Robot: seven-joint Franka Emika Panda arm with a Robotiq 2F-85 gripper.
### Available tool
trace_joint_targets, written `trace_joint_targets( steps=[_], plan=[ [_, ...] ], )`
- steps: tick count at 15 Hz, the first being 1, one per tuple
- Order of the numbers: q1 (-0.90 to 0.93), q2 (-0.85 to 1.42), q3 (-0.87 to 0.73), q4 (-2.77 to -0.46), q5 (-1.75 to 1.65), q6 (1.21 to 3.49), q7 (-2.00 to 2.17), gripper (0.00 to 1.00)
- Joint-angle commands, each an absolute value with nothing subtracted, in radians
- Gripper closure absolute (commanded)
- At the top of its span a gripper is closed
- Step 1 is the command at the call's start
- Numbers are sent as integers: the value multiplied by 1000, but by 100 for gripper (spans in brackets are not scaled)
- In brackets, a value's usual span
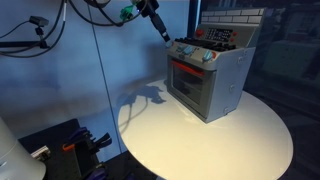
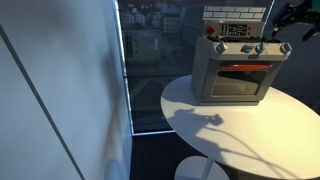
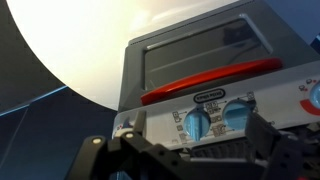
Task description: Turn the third knob from the left on the stove to the right
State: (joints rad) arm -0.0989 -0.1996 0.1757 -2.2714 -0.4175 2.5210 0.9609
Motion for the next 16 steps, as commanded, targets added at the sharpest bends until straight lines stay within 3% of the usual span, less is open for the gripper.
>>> trace_joint_targets(
  steps=[1, 16],
  plan=[
    [-81, -188, 147, -2259, -397, 2535, 934, 0],
    [-78, -101, 63, -2194, -377, 2559, 758, 0]
  ],
)
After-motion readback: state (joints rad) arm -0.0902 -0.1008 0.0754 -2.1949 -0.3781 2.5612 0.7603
